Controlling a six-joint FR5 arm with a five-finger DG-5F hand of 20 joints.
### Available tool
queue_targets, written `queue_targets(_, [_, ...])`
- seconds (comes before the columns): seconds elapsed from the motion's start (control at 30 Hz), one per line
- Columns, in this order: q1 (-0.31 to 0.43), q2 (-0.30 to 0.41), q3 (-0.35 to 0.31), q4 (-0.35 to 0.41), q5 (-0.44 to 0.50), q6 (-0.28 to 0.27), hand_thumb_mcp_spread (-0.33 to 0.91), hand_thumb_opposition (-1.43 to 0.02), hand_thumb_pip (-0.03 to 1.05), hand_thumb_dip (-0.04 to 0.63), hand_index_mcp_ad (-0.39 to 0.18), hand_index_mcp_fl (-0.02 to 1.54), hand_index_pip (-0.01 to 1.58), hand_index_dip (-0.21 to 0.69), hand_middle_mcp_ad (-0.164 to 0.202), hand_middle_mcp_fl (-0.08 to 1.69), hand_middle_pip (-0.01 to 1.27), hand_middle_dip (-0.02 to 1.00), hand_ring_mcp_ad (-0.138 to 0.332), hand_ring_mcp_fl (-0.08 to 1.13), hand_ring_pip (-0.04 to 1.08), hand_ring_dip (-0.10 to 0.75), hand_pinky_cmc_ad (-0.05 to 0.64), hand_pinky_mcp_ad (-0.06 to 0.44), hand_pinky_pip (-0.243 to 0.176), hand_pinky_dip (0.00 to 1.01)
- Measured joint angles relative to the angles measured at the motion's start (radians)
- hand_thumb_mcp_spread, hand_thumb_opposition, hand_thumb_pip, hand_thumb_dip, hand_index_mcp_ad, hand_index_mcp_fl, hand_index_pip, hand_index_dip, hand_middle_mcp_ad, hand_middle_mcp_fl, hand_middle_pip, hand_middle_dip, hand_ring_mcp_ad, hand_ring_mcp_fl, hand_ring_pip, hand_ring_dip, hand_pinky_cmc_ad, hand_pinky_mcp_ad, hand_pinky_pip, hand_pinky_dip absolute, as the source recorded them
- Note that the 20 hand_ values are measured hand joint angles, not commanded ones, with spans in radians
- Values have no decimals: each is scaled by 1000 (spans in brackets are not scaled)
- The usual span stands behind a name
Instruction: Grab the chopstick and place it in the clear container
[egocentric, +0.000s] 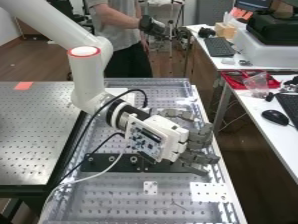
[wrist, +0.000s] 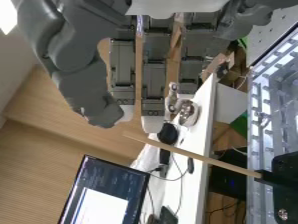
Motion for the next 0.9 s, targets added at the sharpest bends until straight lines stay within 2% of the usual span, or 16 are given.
queue_targets(0.1, [0, -2, 1, 1, -1, 2, 469, -756, 775, 276, -127, 73, 1468, -7, -37, 461, 756, 581, 70, 393, 58, 415, 183, -12, -84, 220])
queue_targets(0.23, [1, -8, 3, -1, -2, 10, 485, -771, 759, 276, -129, 75, 1466, -7, -37, 489, 770, 592, 72, 428, 58, 431, 185, -3, -68, 195])
queue_targets(0.57, [10, -21, 11, -4, 3, 24, 503, -770, 744, 274, -136, 154, 1457, -7, -35, 506, 771, 607, 72, 428, 58, 445, 213, 7, -66, 178])
queue_targets(0.9, [16, -27, 17, -15, 6, 25, 503, -770, 744, 278, -138, 140, 1468, -7, -35, 490, 775, 607, 73, 428, 56, 445, 216, 7, -59, 176])
